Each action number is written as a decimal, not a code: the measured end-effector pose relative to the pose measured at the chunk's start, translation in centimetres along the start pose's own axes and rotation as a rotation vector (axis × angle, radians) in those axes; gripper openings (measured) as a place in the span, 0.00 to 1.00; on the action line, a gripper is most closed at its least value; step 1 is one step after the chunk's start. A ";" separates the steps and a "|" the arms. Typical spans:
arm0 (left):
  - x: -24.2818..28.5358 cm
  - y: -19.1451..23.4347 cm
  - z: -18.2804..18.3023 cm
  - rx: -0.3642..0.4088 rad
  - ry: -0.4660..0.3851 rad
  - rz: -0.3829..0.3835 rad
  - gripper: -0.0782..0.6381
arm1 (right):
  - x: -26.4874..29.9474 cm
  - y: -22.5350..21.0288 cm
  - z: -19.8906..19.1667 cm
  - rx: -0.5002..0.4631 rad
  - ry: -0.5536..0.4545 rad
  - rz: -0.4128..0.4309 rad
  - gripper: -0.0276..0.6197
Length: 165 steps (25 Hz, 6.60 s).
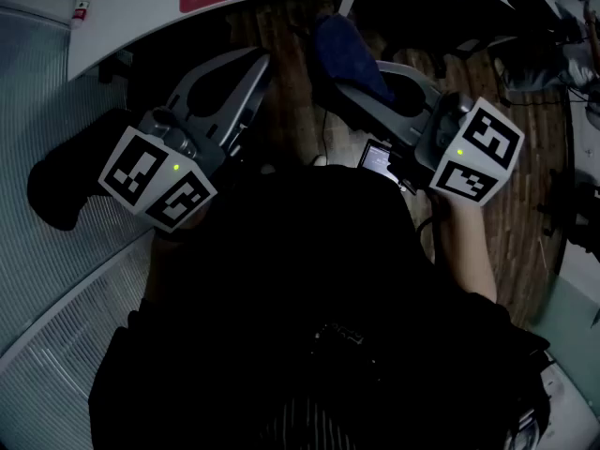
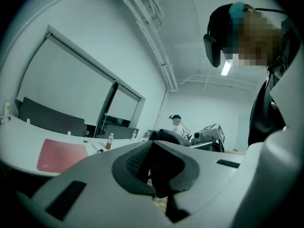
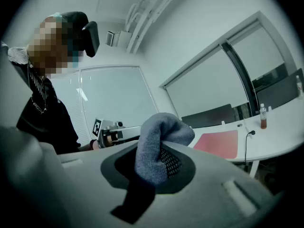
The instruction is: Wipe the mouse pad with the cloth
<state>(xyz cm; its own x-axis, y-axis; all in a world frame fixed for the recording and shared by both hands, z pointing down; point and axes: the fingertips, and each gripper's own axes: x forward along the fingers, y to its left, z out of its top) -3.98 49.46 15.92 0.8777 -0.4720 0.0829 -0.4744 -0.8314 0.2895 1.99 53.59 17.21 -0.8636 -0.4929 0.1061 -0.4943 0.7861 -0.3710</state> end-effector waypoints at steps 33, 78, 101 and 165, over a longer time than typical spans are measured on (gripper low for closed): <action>9.3 7.9 0.4 -0.053 0.082 -0.233 0.12 | 0.4 -12.8 2.8 0.111 -0.154 -0.157 0.14; 10.6 33.4 6.1 -0.042 0.041 -0.073 0.12 | 23.0 -30.7 12.6 0.100 -0.062 -0.068 0.14; 27.4 35.0 7.2 -0.080 0.092 0.081 0.12 | 17.3 -47.1 16.5 0.191 -0.056 0.104 0.14; 26.7 61.1 -4.3 -0.261 0.456 -0.140 0.12 | 36.1 -60.4 17.7 0.326 0.104 -0.202 0.14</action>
<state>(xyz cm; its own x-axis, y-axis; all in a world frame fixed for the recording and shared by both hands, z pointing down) -9.27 -12.69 39.96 0.8993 -0.1388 0.4148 -0.3692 -0.7493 0.5498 2.40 -18.30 27.14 -0.7661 -0.5719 0.2934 -0.6120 0.5097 -0.6047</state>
